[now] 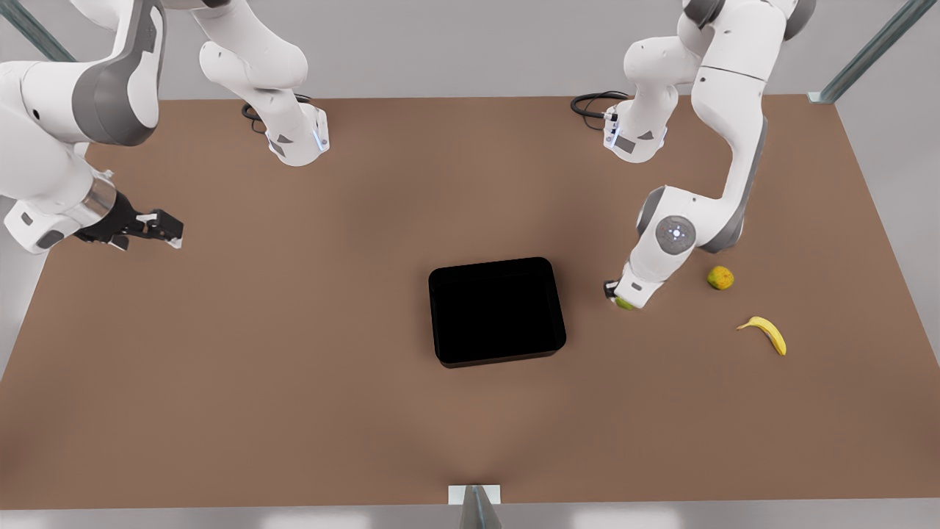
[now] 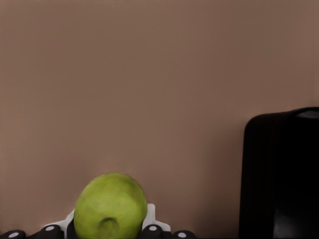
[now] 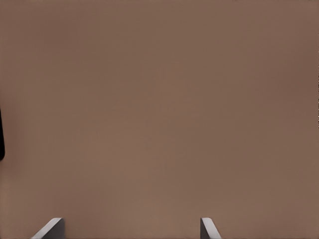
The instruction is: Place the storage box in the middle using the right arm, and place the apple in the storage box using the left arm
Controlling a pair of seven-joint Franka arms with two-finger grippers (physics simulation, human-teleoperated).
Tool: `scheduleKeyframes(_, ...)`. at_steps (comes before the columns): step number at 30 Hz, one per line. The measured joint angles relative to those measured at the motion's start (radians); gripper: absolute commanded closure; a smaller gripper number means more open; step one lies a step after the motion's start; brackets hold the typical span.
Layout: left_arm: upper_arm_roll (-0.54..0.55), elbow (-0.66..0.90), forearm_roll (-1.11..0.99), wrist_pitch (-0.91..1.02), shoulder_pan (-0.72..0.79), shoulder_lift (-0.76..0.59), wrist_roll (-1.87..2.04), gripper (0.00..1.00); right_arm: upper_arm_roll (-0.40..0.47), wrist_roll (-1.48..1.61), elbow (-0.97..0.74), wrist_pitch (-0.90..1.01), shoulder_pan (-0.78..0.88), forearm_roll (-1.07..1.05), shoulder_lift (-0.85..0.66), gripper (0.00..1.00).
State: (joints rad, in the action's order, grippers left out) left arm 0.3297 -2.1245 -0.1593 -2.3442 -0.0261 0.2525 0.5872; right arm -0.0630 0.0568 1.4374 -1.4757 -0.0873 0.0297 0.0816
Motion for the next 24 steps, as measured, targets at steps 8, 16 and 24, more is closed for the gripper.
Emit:
scheduleKeyframes(8,0.005,0.037,0.023,-0.015,0.175,0.015,0.245,0.39,0.001,0.000,0.001,-0.028,-0.009,-0.002,0.003,0.00)
scheduleKeyframes(16,0.003,0.220,0.040,-0.019,0.341,0.194,0.356,0.39,0.005,0.009,0.001,-0.032,-0.023,-0.002,0.010,0.00)
scheduleKeyframes(24,0.002,0.269,0.045,-0.073,0.382,0.250,0.359,0.00,0.006,0.009,0.002,-0.032,-0.023,-0.004,0.017,0.00)
